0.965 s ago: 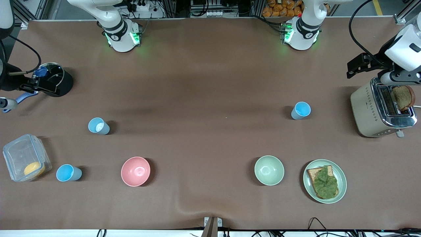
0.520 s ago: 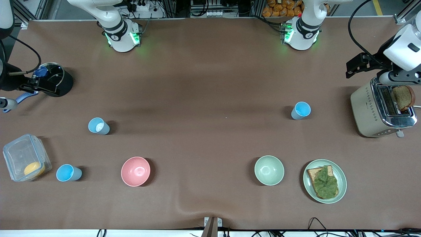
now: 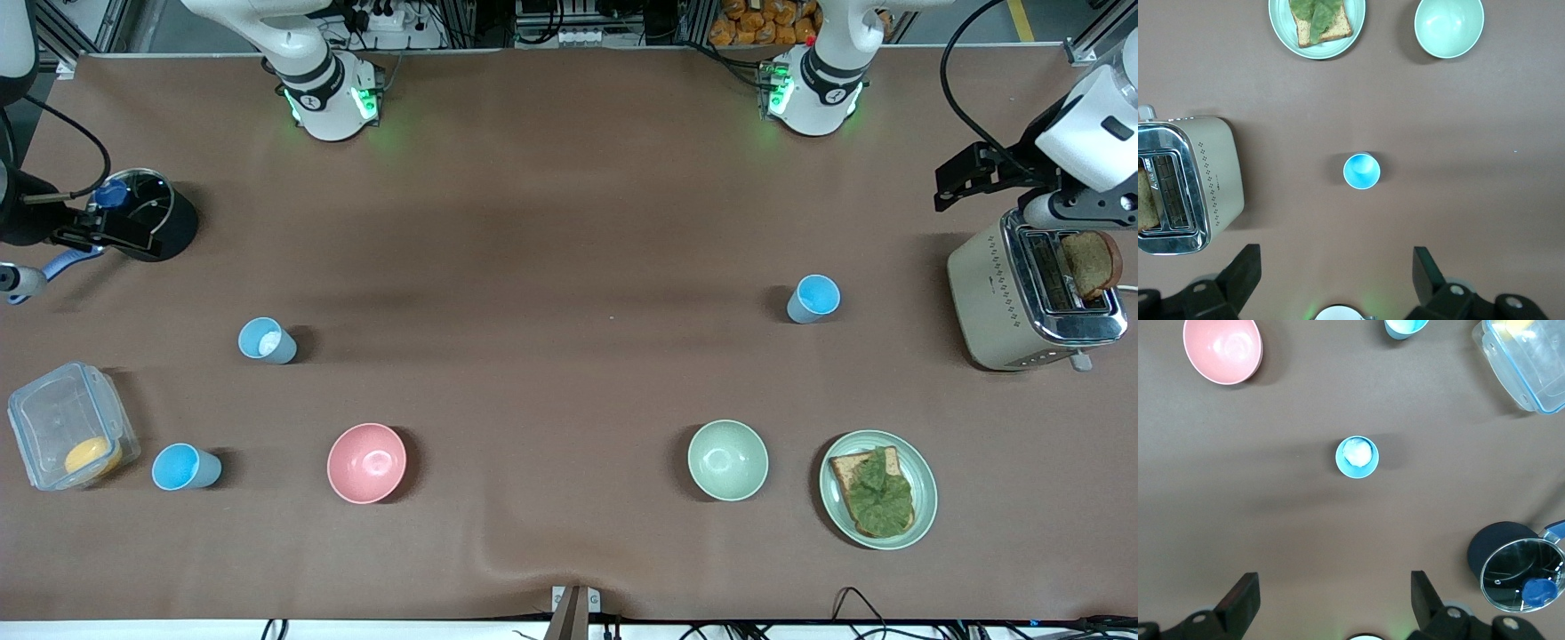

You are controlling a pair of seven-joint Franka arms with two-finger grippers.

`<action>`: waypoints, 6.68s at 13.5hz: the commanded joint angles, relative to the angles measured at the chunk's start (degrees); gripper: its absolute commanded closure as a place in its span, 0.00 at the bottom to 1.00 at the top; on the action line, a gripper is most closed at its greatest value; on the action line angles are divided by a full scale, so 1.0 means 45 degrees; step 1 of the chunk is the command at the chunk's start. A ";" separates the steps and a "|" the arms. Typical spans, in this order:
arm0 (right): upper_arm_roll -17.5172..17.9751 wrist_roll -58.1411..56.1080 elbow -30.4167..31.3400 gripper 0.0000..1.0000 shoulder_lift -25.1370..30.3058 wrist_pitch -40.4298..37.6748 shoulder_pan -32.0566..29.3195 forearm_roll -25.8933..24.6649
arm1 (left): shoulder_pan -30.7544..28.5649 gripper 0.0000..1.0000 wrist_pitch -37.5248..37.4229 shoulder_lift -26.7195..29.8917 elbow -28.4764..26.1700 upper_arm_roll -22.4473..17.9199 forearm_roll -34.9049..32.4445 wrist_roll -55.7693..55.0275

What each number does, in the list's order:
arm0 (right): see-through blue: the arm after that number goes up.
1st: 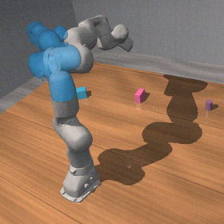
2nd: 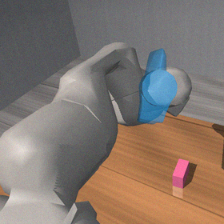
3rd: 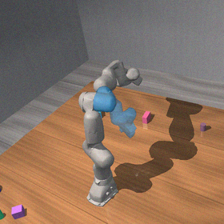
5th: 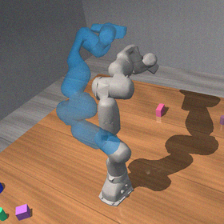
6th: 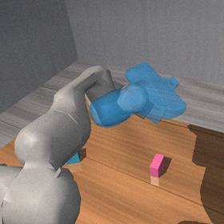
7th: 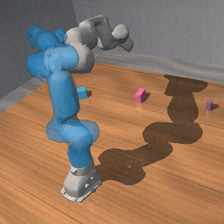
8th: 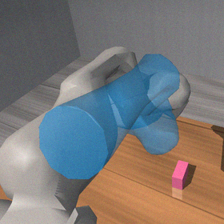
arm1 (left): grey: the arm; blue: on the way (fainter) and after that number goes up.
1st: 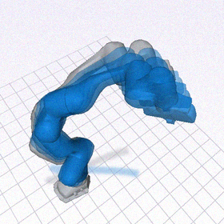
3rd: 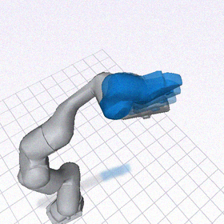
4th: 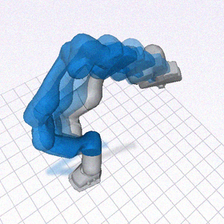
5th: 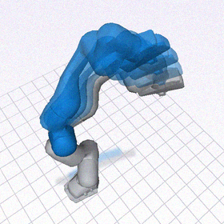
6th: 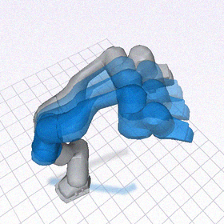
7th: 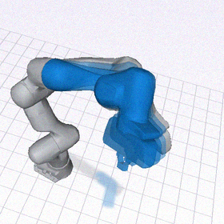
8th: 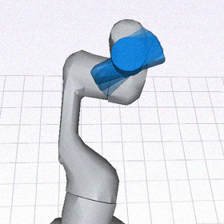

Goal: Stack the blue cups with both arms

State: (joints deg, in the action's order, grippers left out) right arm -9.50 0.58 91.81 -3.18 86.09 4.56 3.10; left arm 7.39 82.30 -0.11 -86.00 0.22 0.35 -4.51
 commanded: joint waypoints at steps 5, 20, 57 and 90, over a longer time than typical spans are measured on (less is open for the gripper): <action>0.0040 0.0241 0.0087 0.00 0.0043 -0.0088 0.0022 -0.0240 | -0.0021 0.00 -0.0028 0.0025 0.0068 0.0127 -0.0370 -0.0189; 0.0041 -0.0050 0.4540 0.00 -0.3334 0.7019 0.1077 -0.0025 | -0.0021 0.00 -0.0028 0.0025 0.0049 0.0127 -0.0370 -0.0189; 0.0138 0.9285 -0.1163 1.00 -0.8238 0.7353 0.9201 0.4916 | -0.0001 0.00 -0.0028 0.0006 0.0088 0.0107 -0.0389 -0.0169; -0.0174 0.0026 0.0360 0.00 0.0550 -0.1007 0.0100 -0.0455 | 0.0212 0.00 0.9454 -0.2456 -0.6544 0.0088 0.1930 0.0046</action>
State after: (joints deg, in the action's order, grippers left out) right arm -11.91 0.58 92.96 -1.19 82.00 6.68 2.18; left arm 7.19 118.33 -13.35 -108.21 0.58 5.62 -4.06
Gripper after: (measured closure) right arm 0.000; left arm 0.000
